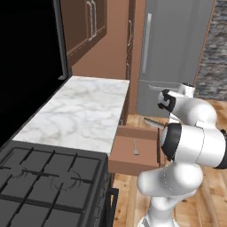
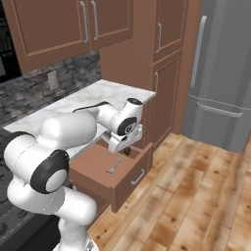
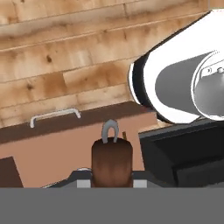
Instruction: Pick up the metallic utensils from the counter and place them in the open drawer. Make sure not to pick up any wooden utensils.
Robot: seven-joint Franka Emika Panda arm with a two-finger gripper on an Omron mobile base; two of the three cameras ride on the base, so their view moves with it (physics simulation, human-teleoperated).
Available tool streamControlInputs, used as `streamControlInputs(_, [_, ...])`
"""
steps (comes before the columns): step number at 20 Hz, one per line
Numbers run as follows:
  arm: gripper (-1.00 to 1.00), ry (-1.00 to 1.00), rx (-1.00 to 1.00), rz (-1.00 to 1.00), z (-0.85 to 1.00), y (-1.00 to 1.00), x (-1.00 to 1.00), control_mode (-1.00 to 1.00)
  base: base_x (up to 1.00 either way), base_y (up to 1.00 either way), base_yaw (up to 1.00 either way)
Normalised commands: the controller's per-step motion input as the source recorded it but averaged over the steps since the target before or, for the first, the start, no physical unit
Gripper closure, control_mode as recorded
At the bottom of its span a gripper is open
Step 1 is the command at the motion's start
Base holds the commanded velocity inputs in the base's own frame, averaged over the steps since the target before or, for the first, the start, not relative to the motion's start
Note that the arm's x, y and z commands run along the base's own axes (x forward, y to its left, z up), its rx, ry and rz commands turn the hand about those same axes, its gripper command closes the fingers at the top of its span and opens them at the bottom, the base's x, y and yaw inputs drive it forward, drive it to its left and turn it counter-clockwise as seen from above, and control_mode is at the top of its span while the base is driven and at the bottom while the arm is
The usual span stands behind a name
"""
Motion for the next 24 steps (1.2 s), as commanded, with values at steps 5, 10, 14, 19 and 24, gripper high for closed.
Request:
streamControlInputs(5, [1.0, -0.01, -0.02, 0.79, -0.02, 0.0, 0.27, -1.0, 0.0, 0.0, 0.0])
streamControlInputs(10, [1.0, -0.07, 0.0, 0.83, -0.17, 0.02, 0.08, -1.0, 0.0, 0.0, 0.0])
streamControlInputs(14, [1.0, -0.12, -0.02, 0.8, -0.16, 0.1, 0.04, -1.0, 0.0, 0.0, 0.0])
streamControlInputs(19, [1.0, -0.29, -0.11, 0.63, -0.16, 0.24, 0.04, -1.0, 0.0, 0.0, 0.0])
streamControlInputs(24, [1.0, -0.36, -0.05, 0.38, -0.2, 0.27, 0.22, -1.0, 0.0, 0.0, 0.0])
